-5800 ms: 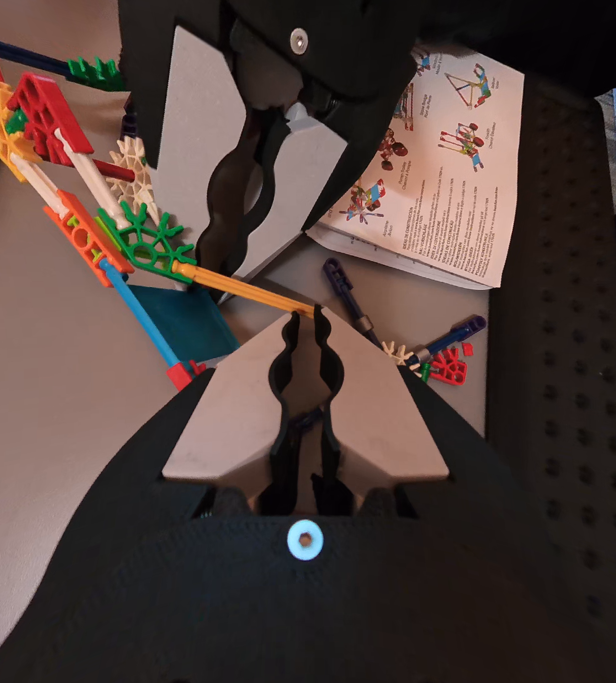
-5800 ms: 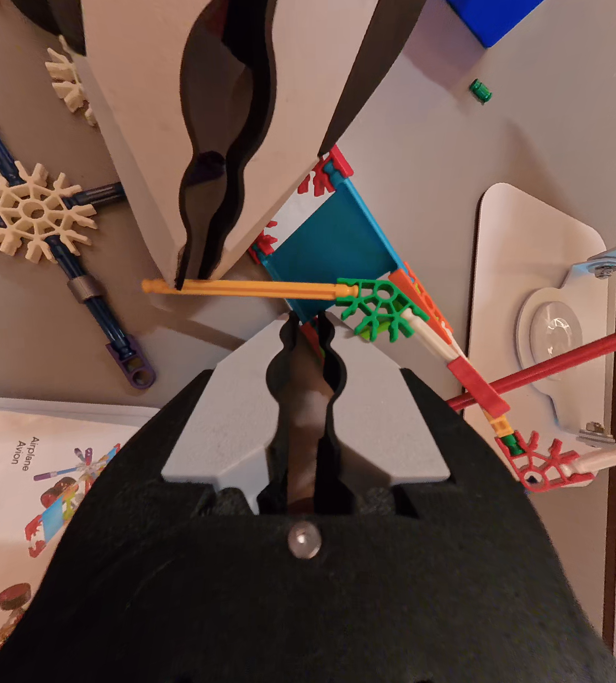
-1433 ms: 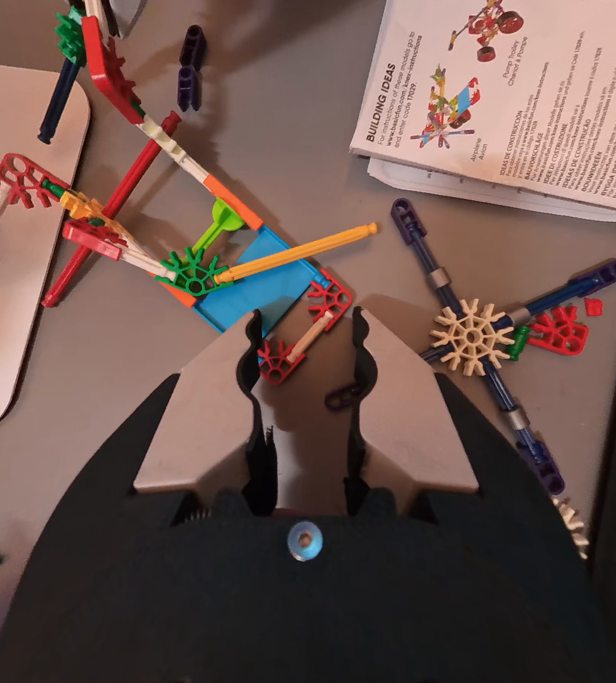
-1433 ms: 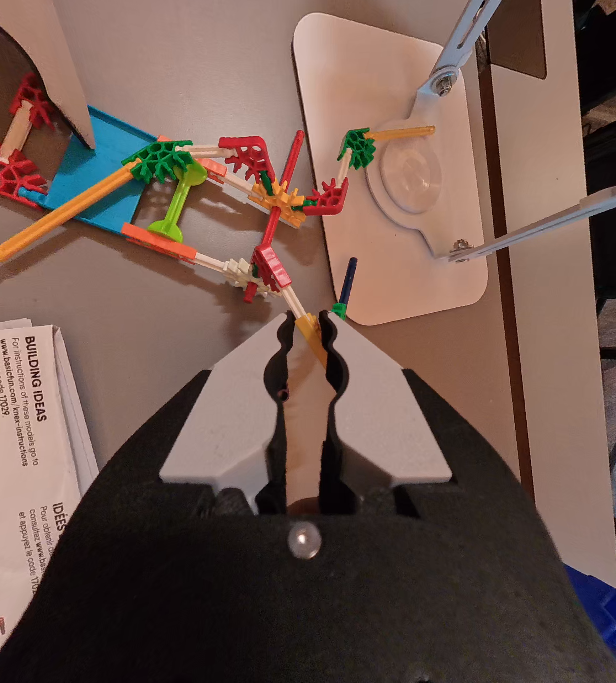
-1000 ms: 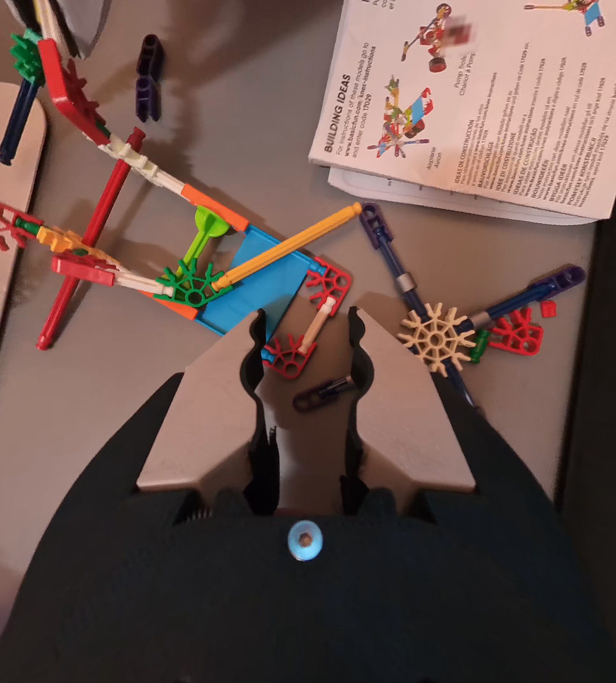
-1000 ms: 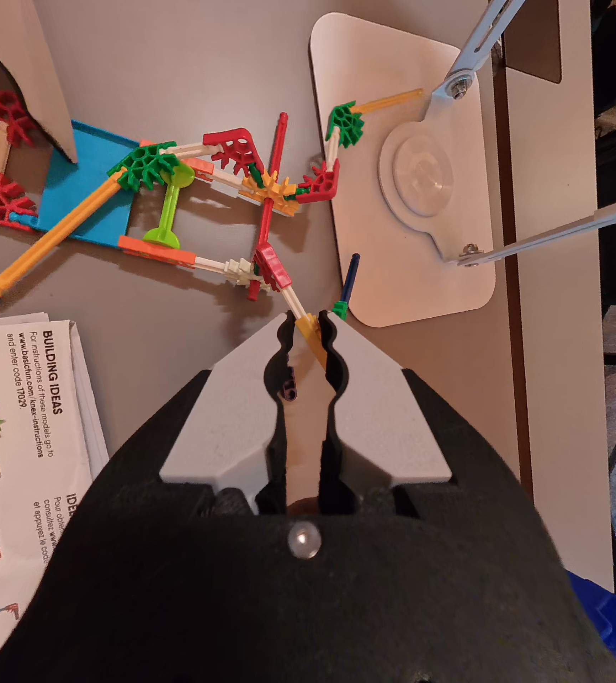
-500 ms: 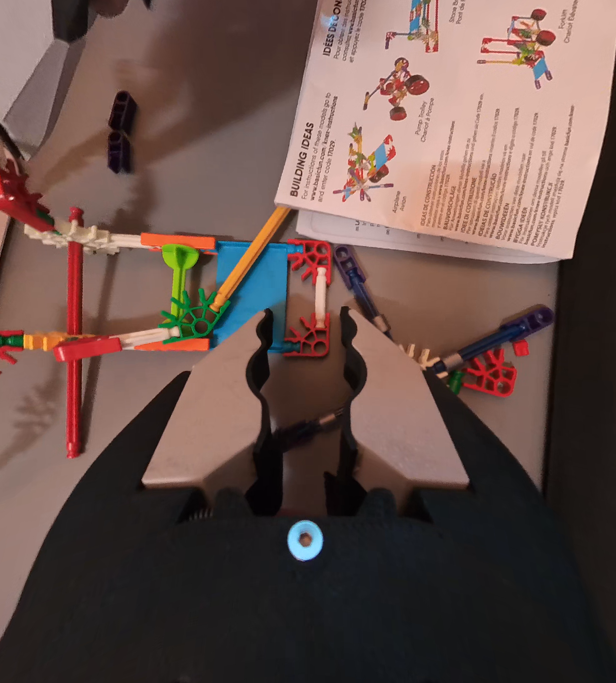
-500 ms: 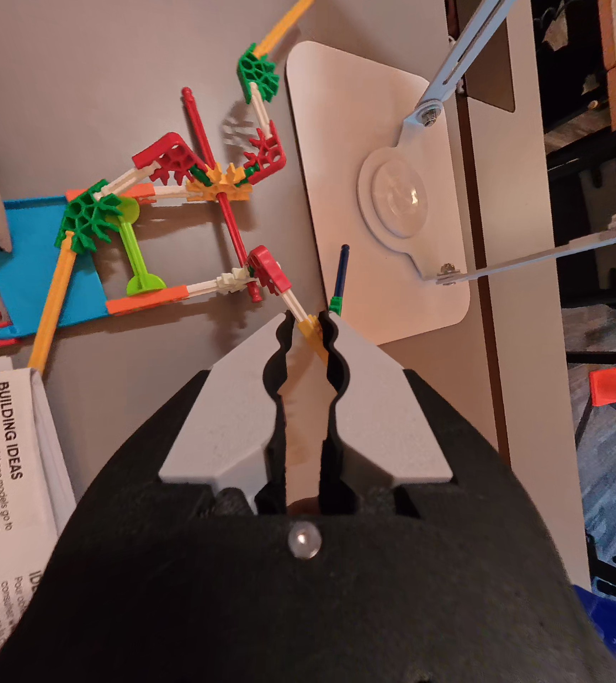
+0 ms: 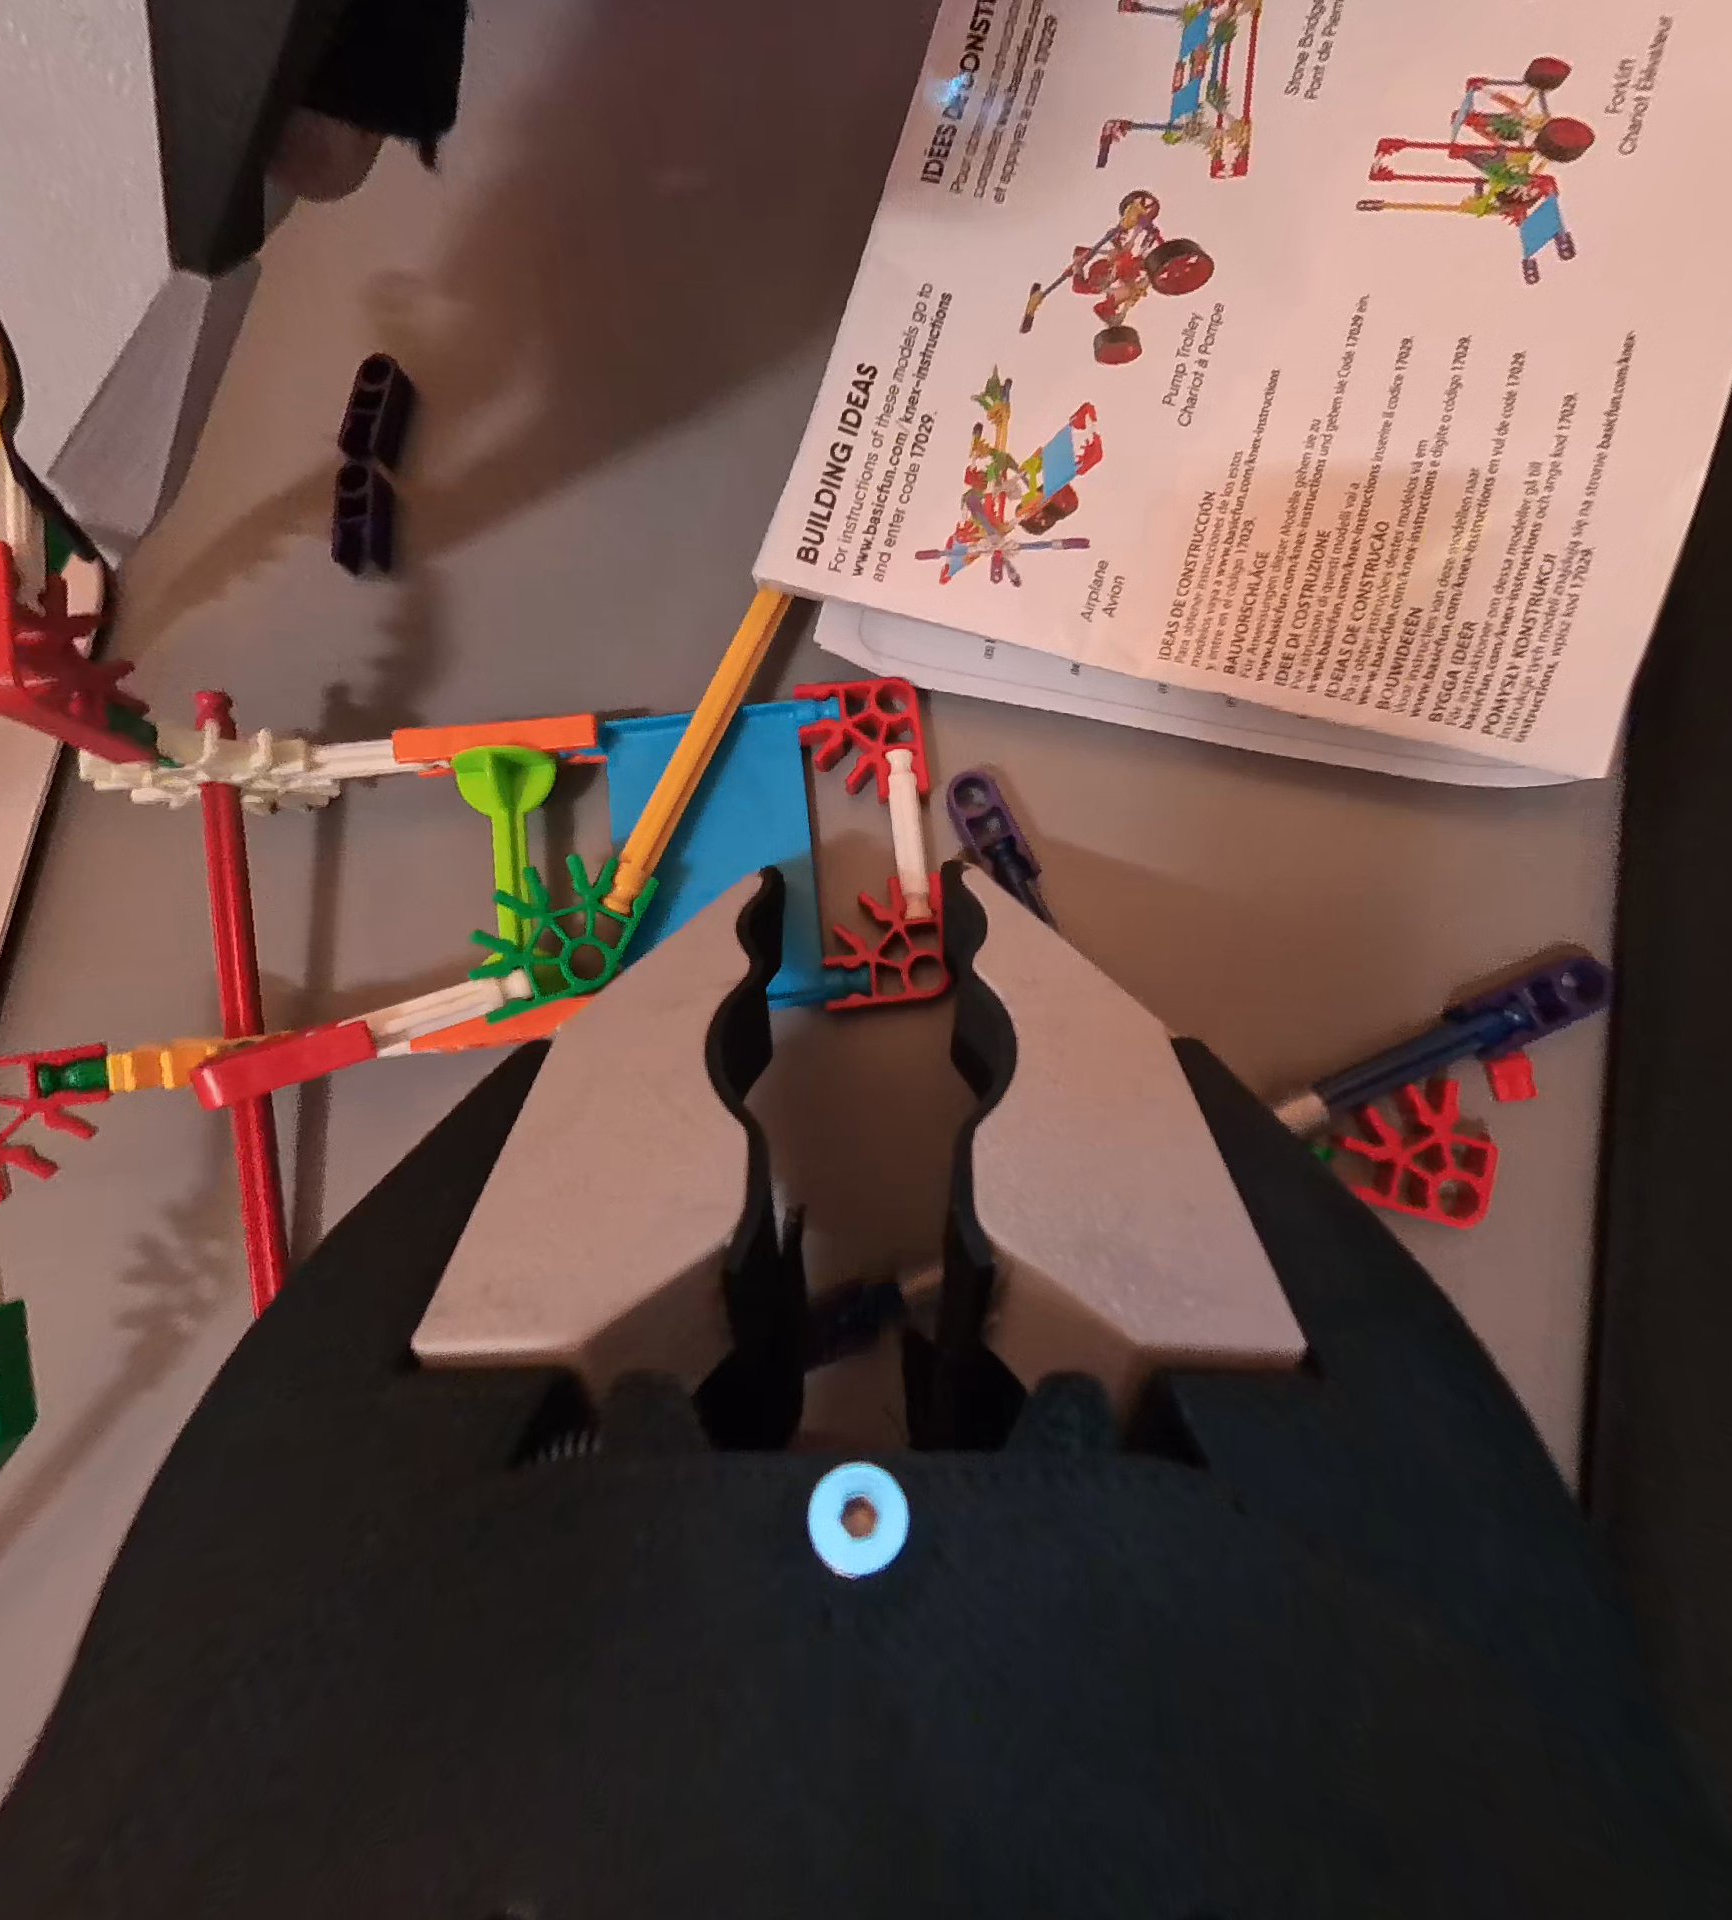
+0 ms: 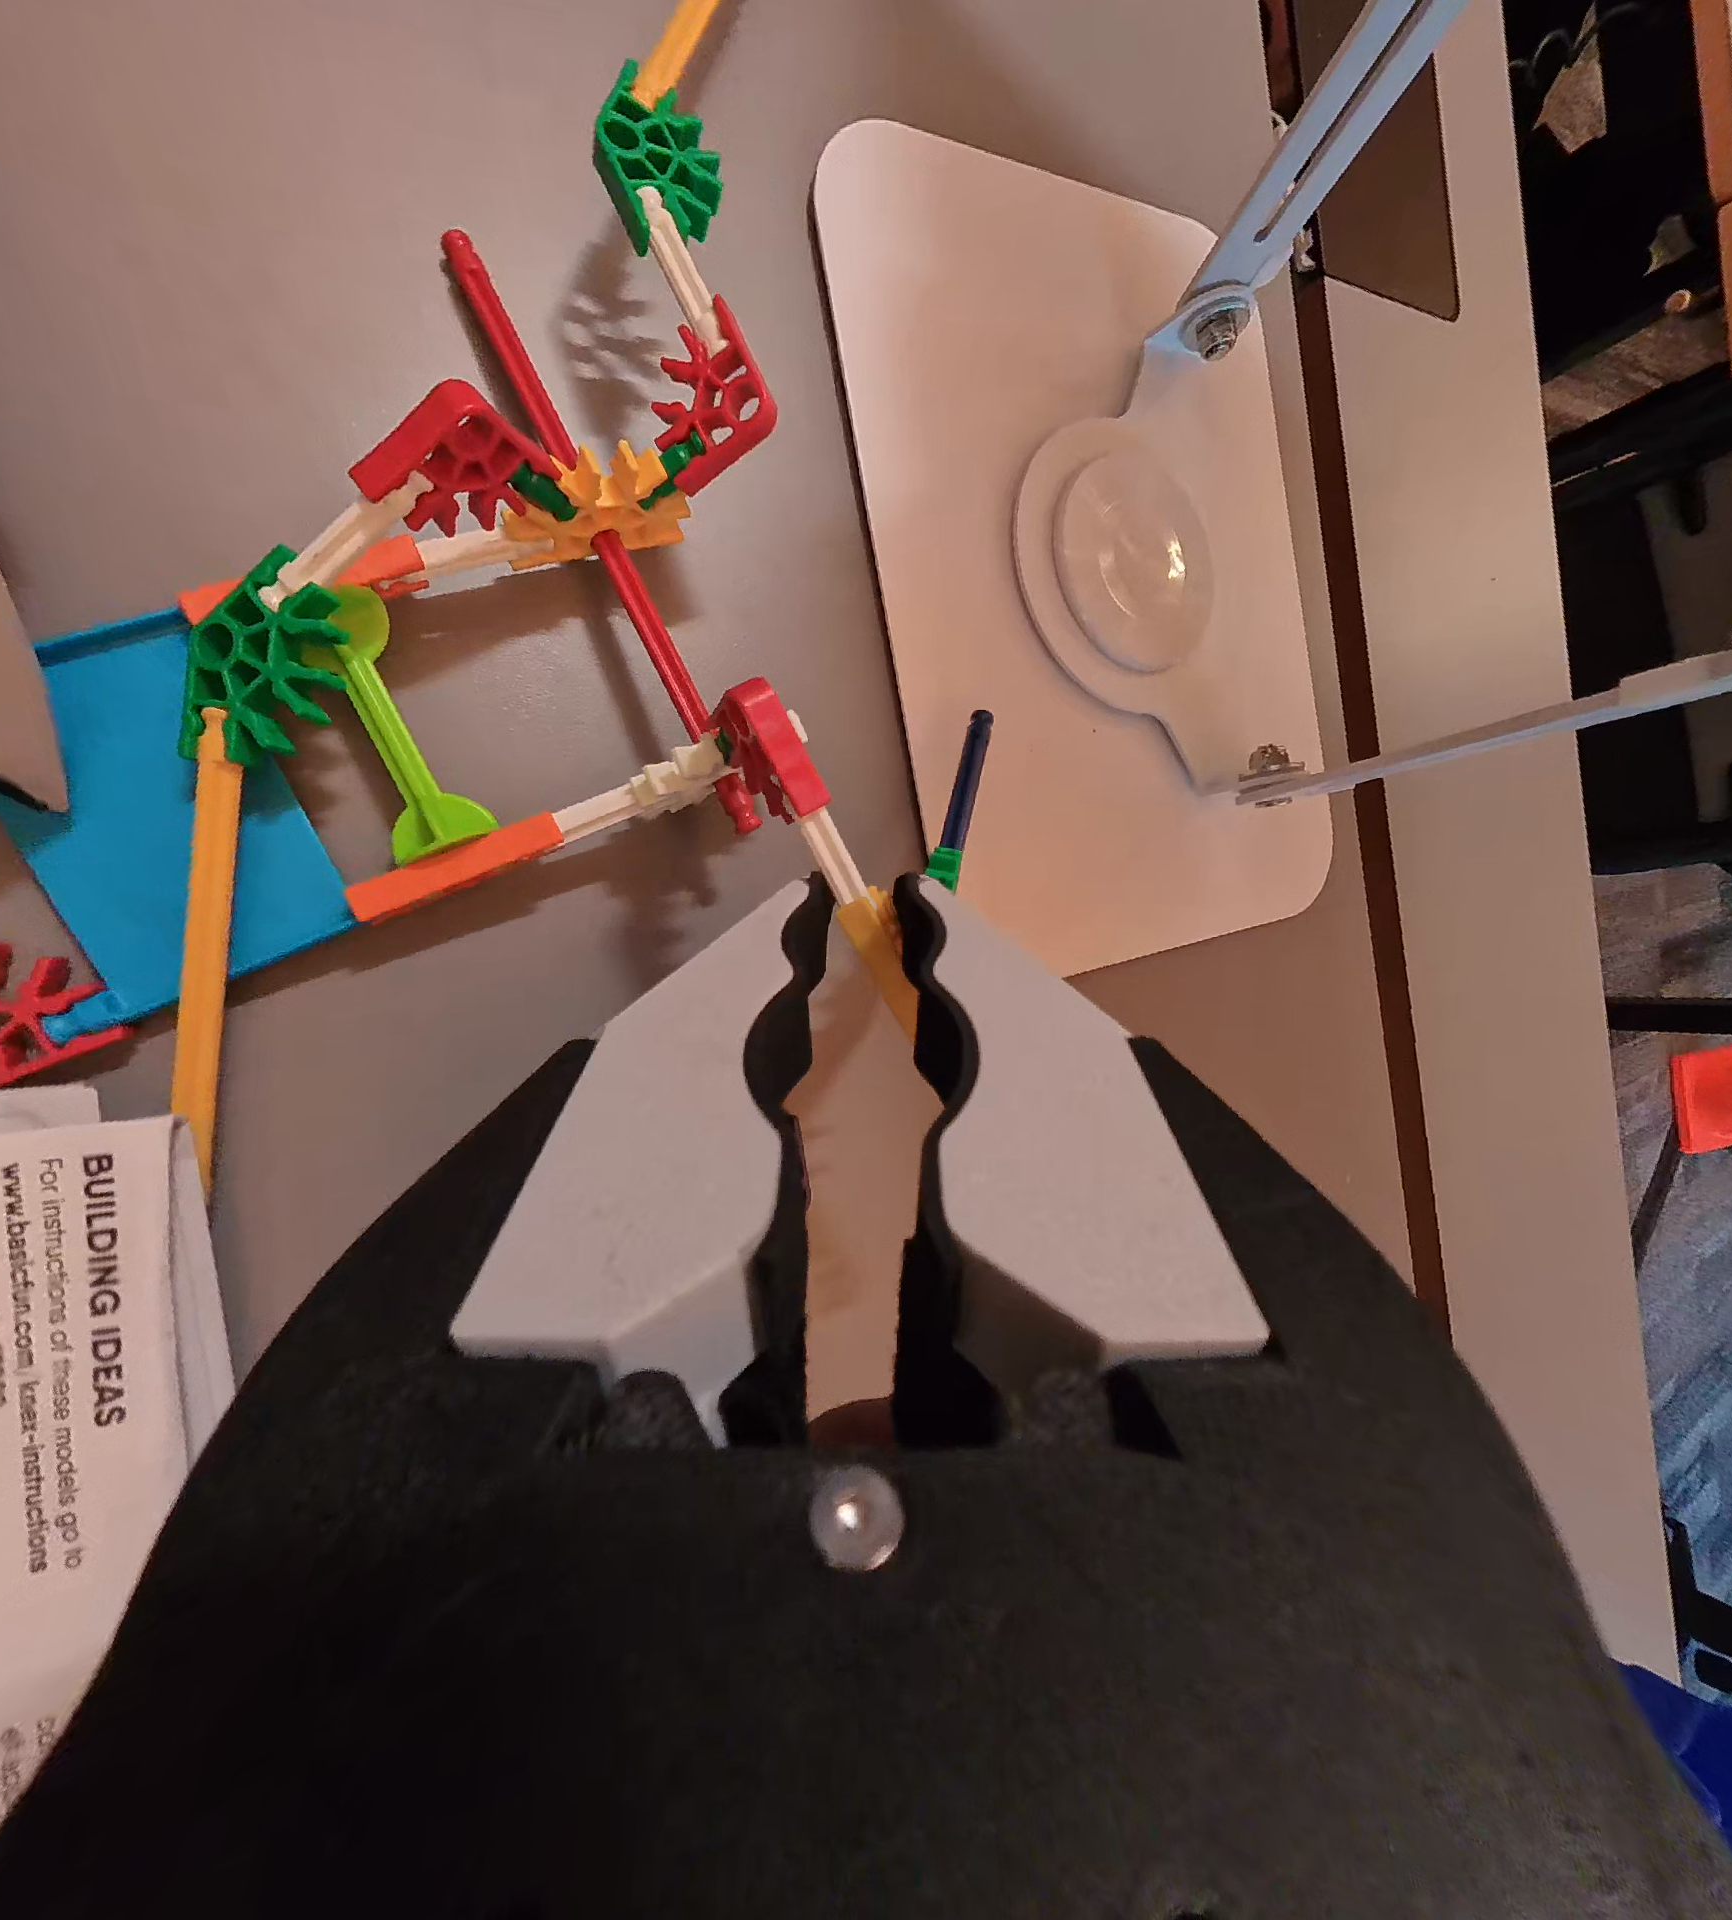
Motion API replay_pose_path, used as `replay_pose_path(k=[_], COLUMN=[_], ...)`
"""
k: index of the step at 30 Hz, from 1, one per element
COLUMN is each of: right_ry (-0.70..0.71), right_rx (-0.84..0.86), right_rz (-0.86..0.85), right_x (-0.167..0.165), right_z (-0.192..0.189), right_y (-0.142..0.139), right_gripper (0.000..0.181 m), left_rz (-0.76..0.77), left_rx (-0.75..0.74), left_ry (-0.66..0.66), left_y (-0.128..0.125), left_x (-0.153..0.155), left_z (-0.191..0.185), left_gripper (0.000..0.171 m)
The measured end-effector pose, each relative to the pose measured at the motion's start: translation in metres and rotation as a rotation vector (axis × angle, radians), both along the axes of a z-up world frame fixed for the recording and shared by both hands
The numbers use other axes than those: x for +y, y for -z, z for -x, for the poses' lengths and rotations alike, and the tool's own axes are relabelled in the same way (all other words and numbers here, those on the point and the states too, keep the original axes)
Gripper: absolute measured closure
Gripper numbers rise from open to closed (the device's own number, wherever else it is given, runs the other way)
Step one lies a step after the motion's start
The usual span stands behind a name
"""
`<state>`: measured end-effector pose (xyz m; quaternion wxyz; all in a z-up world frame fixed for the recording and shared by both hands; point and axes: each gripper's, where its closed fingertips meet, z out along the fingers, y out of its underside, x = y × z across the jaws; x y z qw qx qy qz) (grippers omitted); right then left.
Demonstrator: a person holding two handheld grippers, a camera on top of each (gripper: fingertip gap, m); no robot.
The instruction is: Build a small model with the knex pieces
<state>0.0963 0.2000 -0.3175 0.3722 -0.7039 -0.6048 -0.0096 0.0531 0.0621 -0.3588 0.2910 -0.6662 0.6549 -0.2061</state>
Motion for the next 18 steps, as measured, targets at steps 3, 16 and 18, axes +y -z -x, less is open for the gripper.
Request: replay_pose_path(k=[3, 16, 18], right_ry=[0.006, 0.018, 0.010], right_rx=[0.004, 0.039, 0.041], right_rz=[-0.008, -0.022, -0.013], right_x=[0.002, 0.002, 0.001], right_z=[0.001, -0.006, -0.007], right_y=[0.000, -0.021, -0.022], right_gripper=[0.169, 0.156, 0.159], left_rz=[-0.007, -0.202, -0.171], left_rx=[-0.015, 0.013, 0.079], left_ry=[-0.001, -0.179, -0.217], left_y=[0.000, -0.046, -0.037], left_x=[0.000, 0.067, 0.076], left_z=[-0.007, 0.071, 0.092], left_gripper=[0.143, 0.141, 0.141])
